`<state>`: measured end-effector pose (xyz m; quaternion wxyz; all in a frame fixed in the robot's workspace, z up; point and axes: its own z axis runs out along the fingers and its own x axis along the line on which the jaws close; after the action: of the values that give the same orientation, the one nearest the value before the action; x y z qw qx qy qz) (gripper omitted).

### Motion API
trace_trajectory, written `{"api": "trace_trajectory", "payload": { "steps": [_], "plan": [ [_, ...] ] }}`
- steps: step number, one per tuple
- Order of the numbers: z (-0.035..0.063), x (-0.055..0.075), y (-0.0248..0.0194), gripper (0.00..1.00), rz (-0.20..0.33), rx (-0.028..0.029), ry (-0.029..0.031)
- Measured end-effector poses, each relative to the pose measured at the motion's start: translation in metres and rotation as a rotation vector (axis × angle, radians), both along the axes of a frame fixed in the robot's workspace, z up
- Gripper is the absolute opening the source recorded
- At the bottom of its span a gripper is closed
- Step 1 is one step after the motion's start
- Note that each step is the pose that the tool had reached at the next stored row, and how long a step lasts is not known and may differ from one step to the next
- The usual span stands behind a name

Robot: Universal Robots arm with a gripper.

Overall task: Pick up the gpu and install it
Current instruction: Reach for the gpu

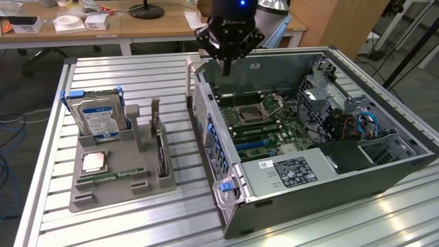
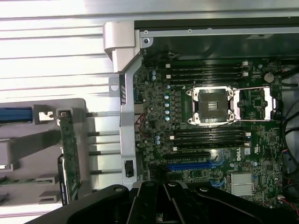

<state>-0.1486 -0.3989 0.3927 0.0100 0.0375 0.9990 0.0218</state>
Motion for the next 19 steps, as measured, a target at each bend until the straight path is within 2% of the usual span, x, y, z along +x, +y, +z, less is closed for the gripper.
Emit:
{"api": "trace_trajectory", "payload": {
  "steps": [19],
  "plan": [
    [-0.0001,-0.0084,0.0,0.11,0.0,-0.0007,0.0025]
  ]
}}
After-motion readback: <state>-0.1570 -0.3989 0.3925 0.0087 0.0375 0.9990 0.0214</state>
